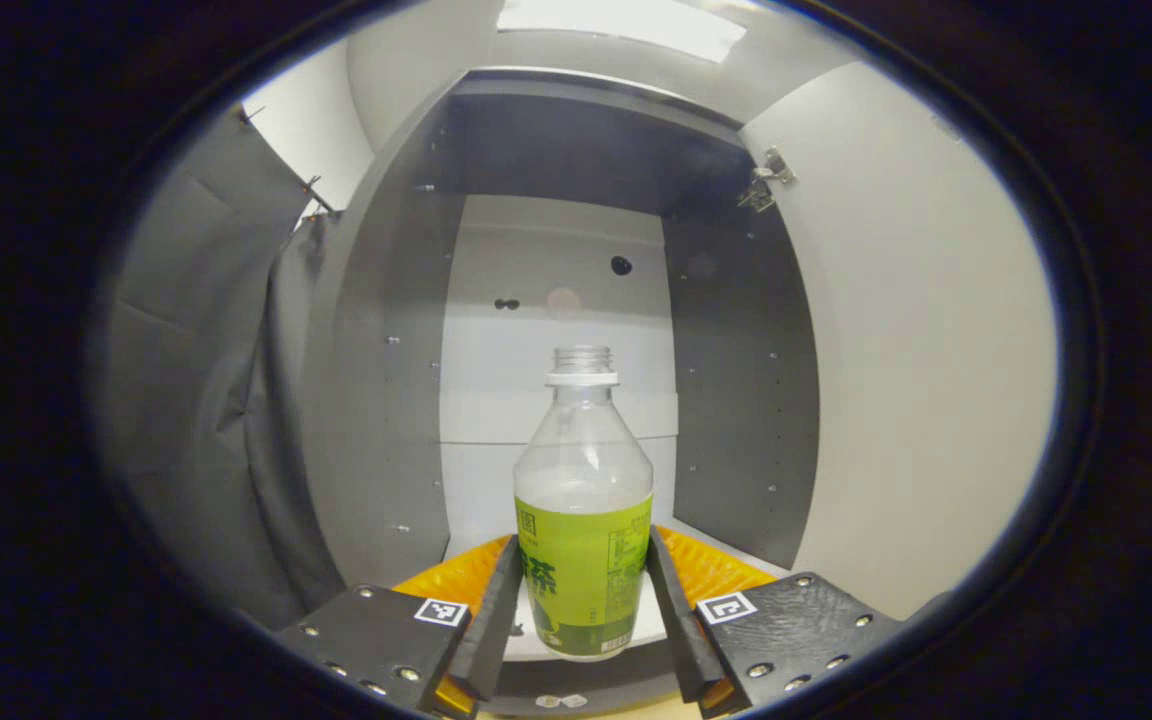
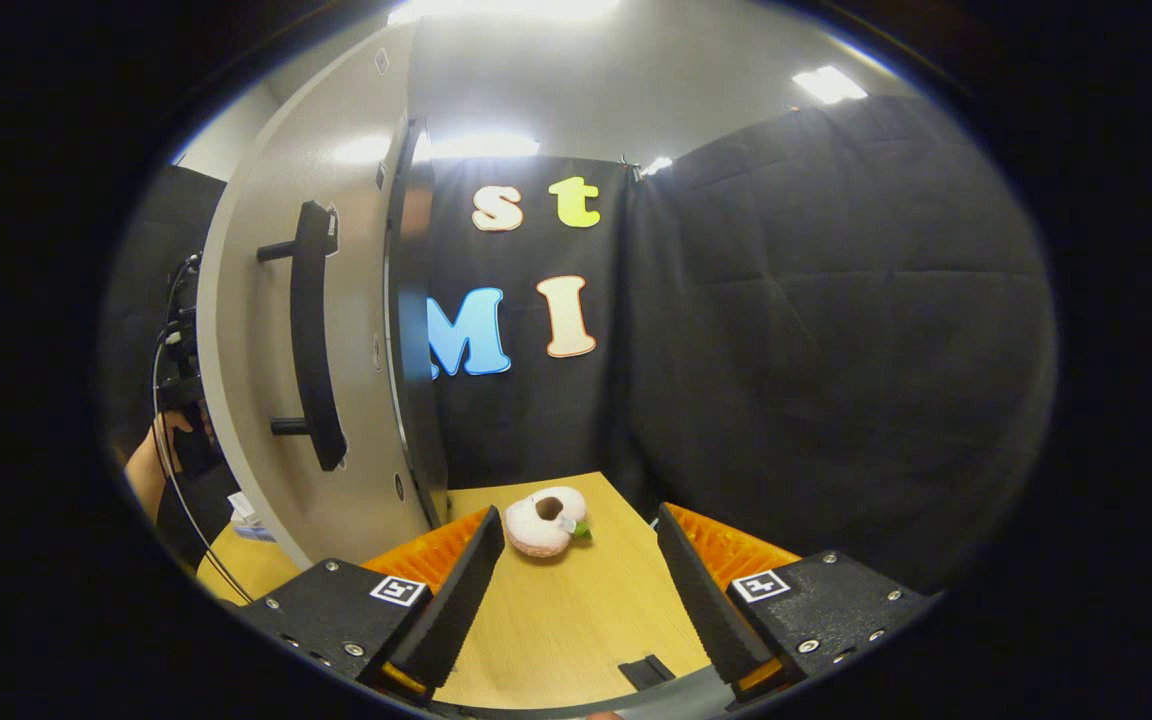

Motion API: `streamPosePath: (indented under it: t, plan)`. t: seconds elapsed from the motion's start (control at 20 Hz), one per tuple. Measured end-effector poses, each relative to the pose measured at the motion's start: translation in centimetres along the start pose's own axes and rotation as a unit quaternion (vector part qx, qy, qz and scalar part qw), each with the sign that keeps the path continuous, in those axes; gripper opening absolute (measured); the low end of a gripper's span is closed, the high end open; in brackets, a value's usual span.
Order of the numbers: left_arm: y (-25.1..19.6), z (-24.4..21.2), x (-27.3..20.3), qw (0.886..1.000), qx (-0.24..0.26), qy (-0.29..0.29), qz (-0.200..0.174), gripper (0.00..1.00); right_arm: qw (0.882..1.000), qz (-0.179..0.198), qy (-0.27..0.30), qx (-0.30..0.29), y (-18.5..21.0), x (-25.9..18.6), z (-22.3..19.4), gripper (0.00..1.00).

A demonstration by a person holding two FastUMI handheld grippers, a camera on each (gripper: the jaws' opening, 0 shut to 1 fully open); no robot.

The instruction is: Open the cabinet door with the right hand, grasp the bottle in the cabinet with the left hand and place it on the coaster, then close the cabinet door with the right hand.

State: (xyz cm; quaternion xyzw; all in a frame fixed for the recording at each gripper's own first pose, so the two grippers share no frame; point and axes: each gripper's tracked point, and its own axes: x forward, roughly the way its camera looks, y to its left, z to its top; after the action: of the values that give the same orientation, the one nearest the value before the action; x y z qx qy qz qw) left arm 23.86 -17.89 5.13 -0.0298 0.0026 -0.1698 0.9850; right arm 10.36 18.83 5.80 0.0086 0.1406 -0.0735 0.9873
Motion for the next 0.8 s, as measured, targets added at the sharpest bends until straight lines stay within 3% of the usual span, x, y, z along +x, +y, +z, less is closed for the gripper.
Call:
streamPosePath:
  t: [0.1, 0.15, 0.2, 0.25, 0.35, 0.5, 0.8]
  plan:
    - [0.5, 0.1, -1.9, 1.0, 0.002, 0.003, 0.013, 0.72, 1.0, 0.007, 0.002, -0.004, 0.0, -0.3, 0.0, 0.95]
    - [0.6, -0.1, -2.9, 1.0, 0.003, 0.002, 0.018, 0.72, 1.0, 0.011, 0.001, -0.004, 0.0, -0.3, 0.0, 0.95]
    - [0.7, -0.2, -3.8, 1.0, 0.005, 0.0, 0.024, 0.63, 1.0, 0.016, 0.0, -0.003, 0.2, -0.3, 0.1, 0.95]
    - [0.9, -0.2, -4.7, 1.0, 0.008, -0.003, 0.029, 0.68, 1.0, 0.021, -0.001, -0.004, 0.3, -0.3, 0.0, 0.95]
    - [1.2, -0.4, -6.6, 0.999, 0.015, -0.003, 0.038, 0.63, 1.0, 0.026, -0.001, -0.009, 0.3, -0.2, 0.0, 0.95]
    - [1.6, -1.1, -8.9, 0.998, 0.019, -0.008, 0.051, 0.72, 0.999, 0.037, 0.005, -0.012, 0.5, -0.4, -0.2, 0.95]
    - [2.3, -2.8, -14.0, 0.997, 0.023, -0.021, 0.074, 0.68, 0.999, 0.053, 0.008, -0.012, 1.0, -0.9, -0.4, 0.95]
